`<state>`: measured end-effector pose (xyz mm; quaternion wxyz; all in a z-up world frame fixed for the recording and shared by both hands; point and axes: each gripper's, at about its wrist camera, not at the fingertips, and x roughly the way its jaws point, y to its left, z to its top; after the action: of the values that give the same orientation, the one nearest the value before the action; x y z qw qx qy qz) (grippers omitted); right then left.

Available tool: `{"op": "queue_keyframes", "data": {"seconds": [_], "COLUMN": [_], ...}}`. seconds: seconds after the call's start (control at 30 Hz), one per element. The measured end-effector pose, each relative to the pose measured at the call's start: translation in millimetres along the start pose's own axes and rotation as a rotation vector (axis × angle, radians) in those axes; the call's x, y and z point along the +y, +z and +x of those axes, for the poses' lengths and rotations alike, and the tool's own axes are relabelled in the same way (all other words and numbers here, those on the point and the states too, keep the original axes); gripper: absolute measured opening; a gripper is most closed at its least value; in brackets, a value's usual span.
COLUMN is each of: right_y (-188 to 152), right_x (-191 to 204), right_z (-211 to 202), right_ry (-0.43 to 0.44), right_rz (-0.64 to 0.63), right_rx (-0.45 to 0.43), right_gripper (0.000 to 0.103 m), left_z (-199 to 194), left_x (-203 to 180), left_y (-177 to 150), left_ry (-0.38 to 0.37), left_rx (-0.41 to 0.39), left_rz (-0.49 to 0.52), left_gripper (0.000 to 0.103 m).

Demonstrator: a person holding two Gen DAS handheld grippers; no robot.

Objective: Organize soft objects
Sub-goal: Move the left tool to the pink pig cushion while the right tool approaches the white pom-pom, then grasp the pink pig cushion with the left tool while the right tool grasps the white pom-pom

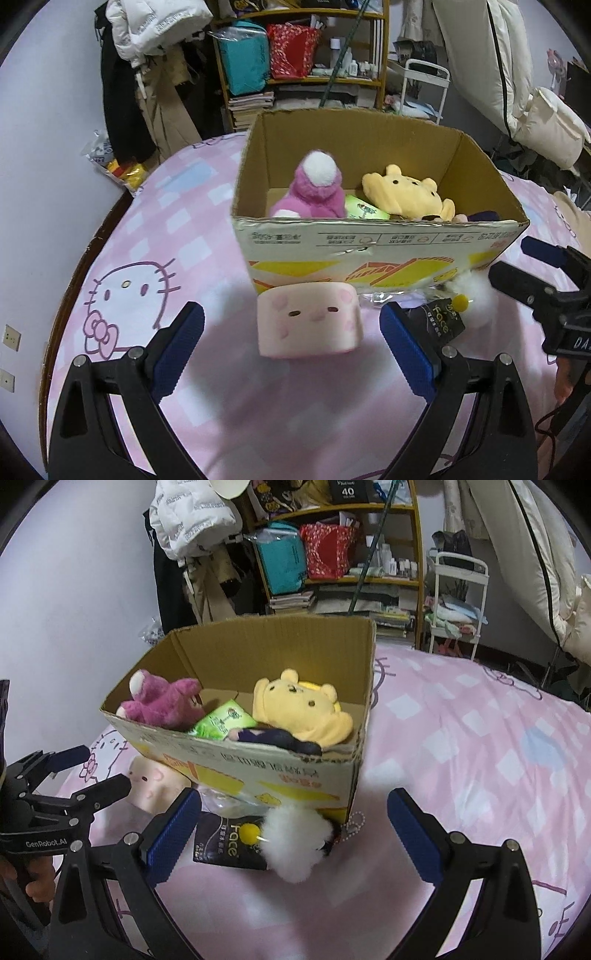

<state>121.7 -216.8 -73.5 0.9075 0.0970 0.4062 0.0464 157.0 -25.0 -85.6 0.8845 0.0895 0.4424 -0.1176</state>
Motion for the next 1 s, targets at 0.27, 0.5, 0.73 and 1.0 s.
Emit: {"op": "queue_keyframes", "data": {"seconds": [0.27,0.5,0.73,1.0], "right_y": [-11,-18,-21,-23], "right_x": [-2,-4,-17,-16], "right_z": [22,39,53,52], "right_ry": [-0.003,-0.039,-0.013,-0.026], "right_rz": [0.029,0.015,0.068,0.063], "right_rx": [0.099,0.171,0.238,0.249], "right_gripper": [0.092,0.073,0.059,0.055], "left_z": [31,52,62,66], "left_x": [-6,-7,-7,-3], "left_y": [-2,-4,-6,-8], "left_ry": [-0.011,-0.018,-0.052,-0.081], "left_rx": [0.086,0.135,0.148,0.172], "left_rz": [0.032,0.021,0.006,-0.022], "left_gripper": [0.095,0.094,0.078,0.062]}}
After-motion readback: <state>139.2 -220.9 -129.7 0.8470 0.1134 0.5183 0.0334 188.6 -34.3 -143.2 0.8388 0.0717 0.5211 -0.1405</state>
